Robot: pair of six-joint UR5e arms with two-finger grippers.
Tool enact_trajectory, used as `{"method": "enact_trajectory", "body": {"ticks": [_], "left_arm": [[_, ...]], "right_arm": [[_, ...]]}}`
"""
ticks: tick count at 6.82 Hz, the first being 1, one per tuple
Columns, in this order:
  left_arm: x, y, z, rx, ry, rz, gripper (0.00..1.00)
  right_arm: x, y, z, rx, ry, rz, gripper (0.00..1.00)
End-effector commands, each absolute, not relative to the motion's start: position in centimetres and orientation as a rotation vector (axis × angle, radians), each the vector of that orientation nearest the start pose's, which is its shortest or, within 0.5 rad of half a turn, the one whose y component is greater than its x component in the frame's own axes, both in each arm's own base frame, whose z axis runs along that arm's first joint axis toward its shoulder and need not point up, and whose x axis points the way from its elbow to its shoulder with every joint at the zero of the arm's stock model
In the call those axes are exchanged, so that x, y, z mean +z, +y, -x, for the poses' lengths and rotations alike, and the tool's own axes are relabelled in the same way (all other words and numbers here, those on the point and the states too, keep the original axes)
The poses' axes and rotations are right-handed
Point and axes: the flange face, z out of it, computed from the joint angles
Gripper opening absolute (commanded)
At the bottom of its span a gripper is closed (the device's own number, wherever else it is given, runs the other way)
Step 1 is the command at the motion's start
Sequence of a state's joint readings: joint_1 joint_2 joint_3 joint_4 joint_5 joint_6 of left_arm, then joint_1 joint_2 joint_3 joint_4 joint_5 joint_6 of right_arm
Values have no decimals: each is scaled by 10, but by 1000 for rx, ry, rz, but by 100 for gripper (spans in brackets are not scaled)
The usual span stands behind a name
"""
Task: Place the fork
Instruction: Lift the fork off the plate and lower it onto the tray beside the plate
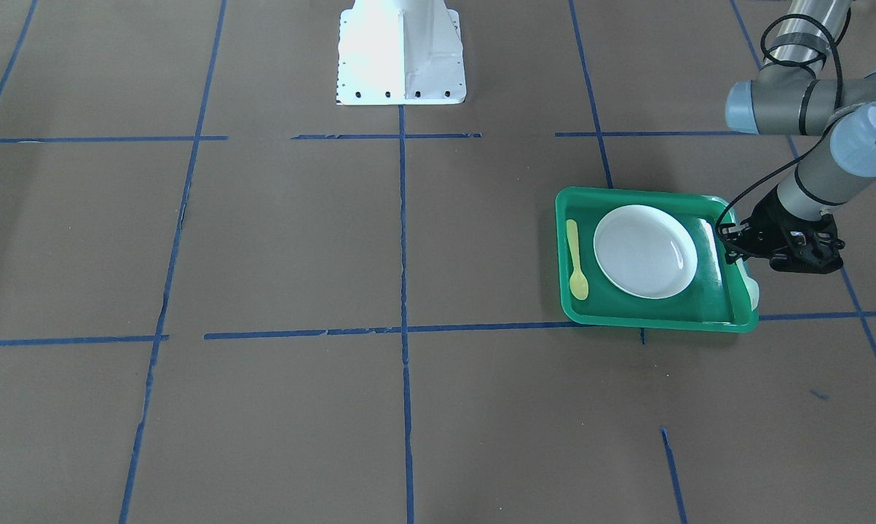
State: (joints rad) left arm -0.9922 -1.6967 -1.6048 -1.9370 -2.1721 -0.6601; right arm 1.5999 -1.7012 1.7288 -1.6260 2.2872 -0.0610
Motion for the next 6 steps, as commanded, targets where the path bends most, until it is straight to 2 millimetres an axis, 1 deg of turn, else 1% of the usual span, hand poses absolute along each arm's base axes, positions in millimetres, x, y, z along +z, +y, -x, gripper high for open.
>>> {"method": "enact_trajectory", "body": {"ticks": [1, 2, 3, 4, 5, 6], "left_arm": [[543, -507, -268, 95, 776, -48, 0], [542, -503, -276, 107, 778, -40, 0], [545, -501, -280, 112, 774, -33, 0], [546, -500, -280, 114, 773, -32, 10], [547, -500, -280, 115, 771, -32, 65], [546, -500, -280, 115, 772, -33, 98]], "right_arm": [[651, -432, -81, -21, -717, -6, 100], [651, -432, -81, -19, -717, -5, 100], [651, -432, -81, -21, -717, -6, 100], [650, -432, -81, -21, -717, -7, 100], [651, -432, -81, -21, -717, -6, 100], [651, -432, -81, -21, -717, -6, 100]]}}
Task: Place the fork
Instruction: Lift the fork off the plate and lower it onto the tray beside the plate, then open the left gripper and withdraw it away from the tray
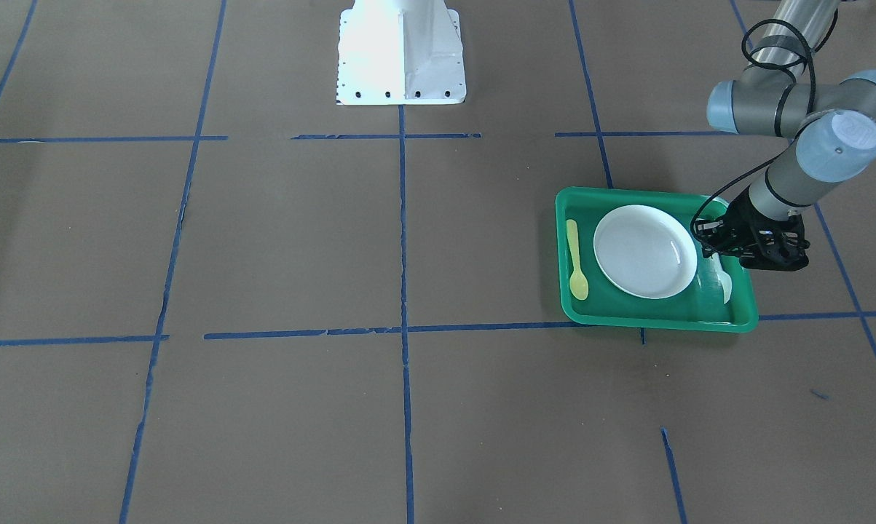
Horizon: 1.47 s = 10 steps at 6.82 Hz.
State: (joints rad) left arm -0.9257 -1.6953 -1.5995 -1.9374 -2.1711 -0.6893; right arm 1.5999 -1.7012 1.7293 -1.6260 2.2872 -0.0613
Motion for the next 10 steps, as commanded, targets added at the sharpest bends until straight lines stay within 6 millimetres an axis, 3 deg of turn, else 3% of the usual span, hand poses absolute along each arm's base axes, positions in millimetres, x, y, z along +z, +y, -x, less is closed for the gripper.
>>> {"method": "enact_trajectory", "body": {"ticks": [1, 4, 5, 7, 8, 9, 10], "left_arm": [[548, -499, -280, 118, 769, -31, 99], [550, -498, -271, 112, 762, -39, 99], [543, -512, -243, 81, 765, -75, 99], [527, -533, -145, 71, 735, -179, 99], [520, -536, -103, 72, 692, -164, 99], [518, -536, -47, 80, 653, -167, 100], [535, -526, 0, 94, 645, -145, 100]], "right_arm": [[651, -432, -81, -21, -717, -6, 100], [651, -432, -81, -21, -717, -6, 100], [651, -432, -81, -21, -717, -6, 100], [651, -432, -81, -21, -717, -6, 100], [651, -432, -81, -21, -717, -6, 100], [651, -432, -81, -21, -717, -6, 100], [651, -432, -81, -19, -717, -5, 100]]}}
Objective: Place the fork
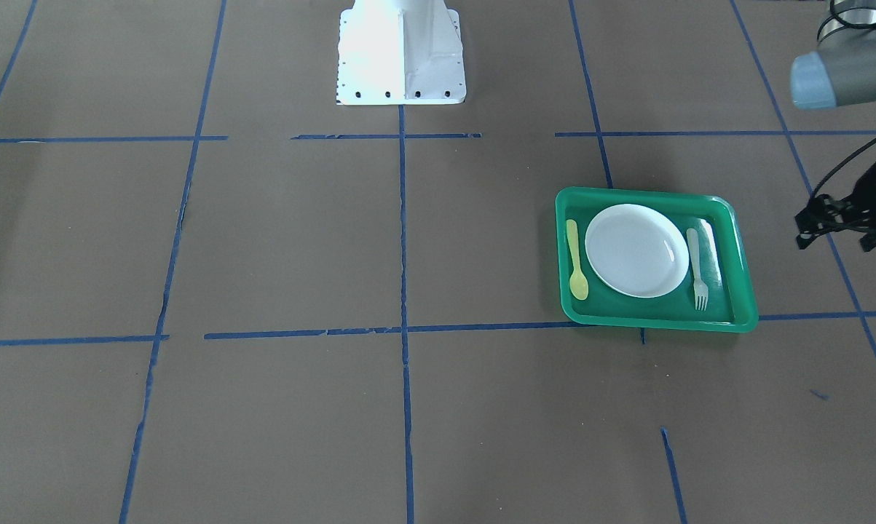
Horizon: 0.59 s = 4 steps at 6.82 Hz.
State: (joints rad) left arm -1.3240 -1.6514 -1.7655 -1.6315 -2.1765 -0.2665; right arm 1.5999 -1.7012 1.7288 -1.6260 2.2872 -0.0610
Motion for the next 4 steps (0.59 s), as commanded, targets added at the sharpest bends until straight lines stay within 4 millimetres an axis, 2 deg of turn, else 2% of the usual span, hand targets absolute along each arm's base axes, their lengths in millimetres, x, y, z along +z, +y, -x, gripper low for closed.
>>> {"method": "enact_trajectory", "body": {"ticks": [1, 2, 3, 4], "left_arm": [[564, -499, 26, 80, 724, -96, 100], [593, -469, 44, 26, 802, -49, 100], [617, -448, 52, 50, 808, -36, 100], [628, -434, 56, 84, 809, -38, 100]], "right_arm": [[651, -432, -81, -21, -717, -6, 100], [651, -432, -81, -19, -717, -5, 100], [651, -432, -81, -21, -717, -6, 100], [651, -432, -81, -21, -717, -6, 100]]}}
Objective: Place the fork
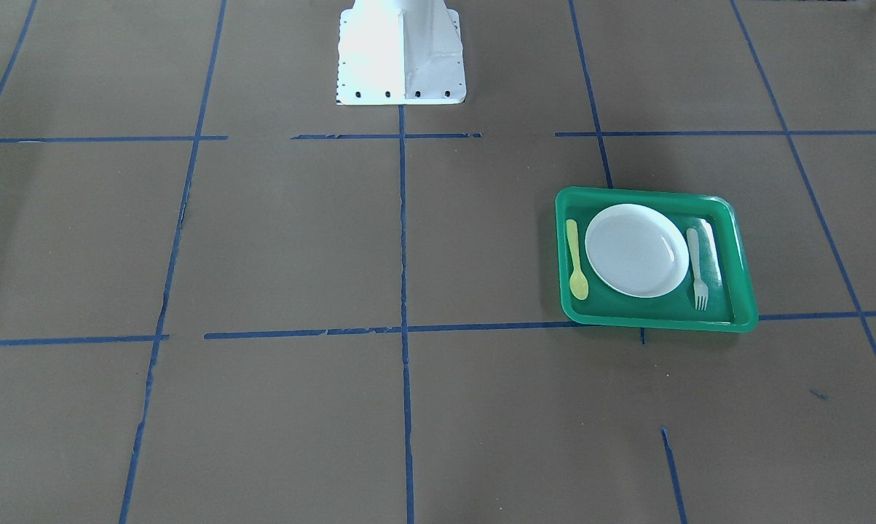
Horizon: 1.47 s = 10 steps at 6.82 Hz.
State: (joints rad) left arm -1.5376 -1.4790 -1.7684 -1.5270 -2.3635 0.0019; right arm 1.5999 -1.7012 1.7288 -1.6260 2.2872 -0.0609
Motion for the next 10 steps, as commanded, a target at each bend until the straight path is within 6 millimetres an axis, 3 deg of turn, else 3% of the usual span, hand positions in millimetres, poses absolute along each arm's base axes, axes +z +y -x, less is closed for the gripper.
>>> {"method": "enact_trajectory", "body": {"ticks": [1, 10], "left_arm": [[630, -430, 59, 76, 808, -33, 100], [624, -439, 59, 76, 800, -47, 100]], "right_arm": [[651, -432, -81, -19, -717, -5, 100], [651, -432, -81, -21, -717, -6, 100]]}}
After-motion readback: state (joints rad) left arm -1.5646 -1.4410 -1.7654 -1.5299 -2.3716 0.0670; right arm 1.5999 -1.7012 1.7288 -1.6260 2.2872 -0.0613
